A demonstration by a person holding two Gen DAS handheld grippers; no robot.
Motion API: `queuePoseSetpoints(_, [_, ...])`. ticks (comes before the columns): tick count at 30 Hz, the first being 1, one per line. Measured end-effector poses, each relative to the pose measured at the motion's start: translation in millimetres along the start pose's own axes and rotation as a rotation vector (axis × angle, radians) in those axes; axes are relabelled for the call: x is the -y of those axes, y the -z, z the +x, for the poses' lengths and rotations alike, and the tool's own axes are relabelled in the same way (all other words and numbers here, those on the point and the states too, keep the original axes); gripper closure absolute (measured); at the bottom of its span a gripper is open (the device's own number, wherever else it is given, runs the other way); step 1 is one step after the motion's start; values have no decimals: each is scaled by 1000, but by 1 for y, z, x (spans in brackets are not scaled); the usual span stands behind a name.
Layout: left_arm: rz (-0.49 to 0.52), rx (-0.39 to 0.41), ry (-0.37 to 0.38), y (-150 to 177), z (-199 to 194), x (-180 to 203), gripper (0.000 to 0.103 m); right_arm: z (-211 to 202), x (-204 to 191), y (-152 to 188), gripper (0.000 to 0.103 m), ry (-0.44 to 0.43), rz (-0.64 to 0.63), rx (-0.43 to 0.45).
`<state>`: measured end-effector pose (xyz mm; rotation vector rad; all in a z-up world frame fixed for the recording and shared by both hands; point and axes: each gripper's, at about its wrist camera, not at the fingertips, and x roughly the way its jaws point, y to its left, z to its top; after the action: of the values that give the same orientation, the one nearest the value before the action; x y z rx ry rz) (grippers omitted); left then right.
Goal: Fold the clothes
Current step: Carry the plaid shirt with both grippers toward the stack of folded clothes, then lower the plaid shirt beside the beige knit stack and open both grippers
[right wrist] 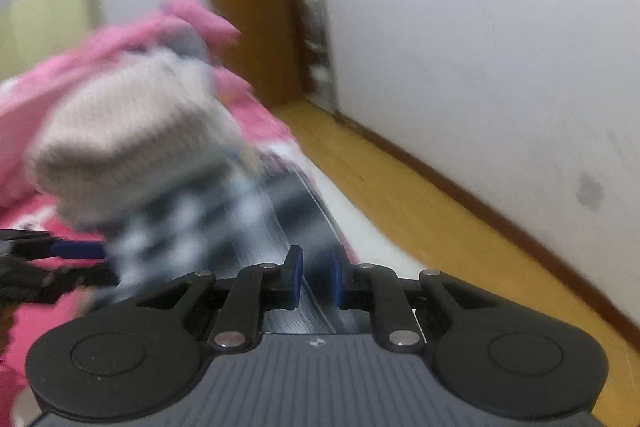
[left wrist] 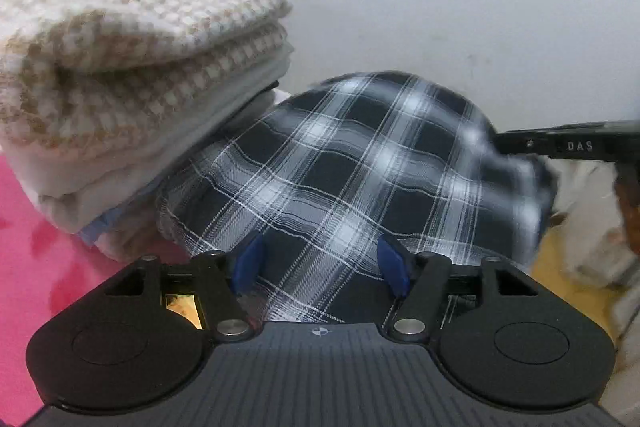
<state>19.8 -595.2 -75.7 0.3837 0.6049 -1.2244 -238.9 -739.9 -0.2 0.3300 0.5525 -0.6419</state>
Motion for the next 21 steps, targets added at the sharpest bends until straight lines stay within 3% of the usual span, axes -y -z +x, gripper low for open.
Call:
queuePoseSetpoints(3, [-18,44,-16,1,-19,1,41,-22,-3,11,87,71,22,75])
queuePoseSetpoints(5, [-24,77,-4,2,-37,0,37,-56,-16,17,87,48,-14,176])
queuePoseSetpoints(7, [8,91,-8,5,-48,8,35,-79,-35,28,87,4,-70,218])
queuePoseSetpoints(10, [53,45,11,12,-71,22,35,-65,-57,46,87,-34,-134,130])
queuePoseSetpoints(12, [46,14,22,19,-83,31,35,-41,-66,59,87,8,-157,33])
queuePoseSetpoints(15, [19,17,49,33,-107,39,33,-61,-72,70,87,51,-87,67])
queuePoseSetpoints(16, [10,25,55,38,-118,40,26,-77,-75,73,86,47,-55,96])
queuePoseSetpoints(18, [5,52,66,53,-144,45,11,-118,-83,89,77,19,-10,151])
queuePoseSetpoints(19, [3,68,73,61,-155,49,4,-134,-89,97,59,9,5,157])
queuePoseSetpoints(20, [2,85,80,68,-165,52,3,-149,-95,105,48,-2,19,163])
queuePoseSetpoints(21, [8,104,86,74,-169,55,3,-162,-100,114,46,-4,27,155])
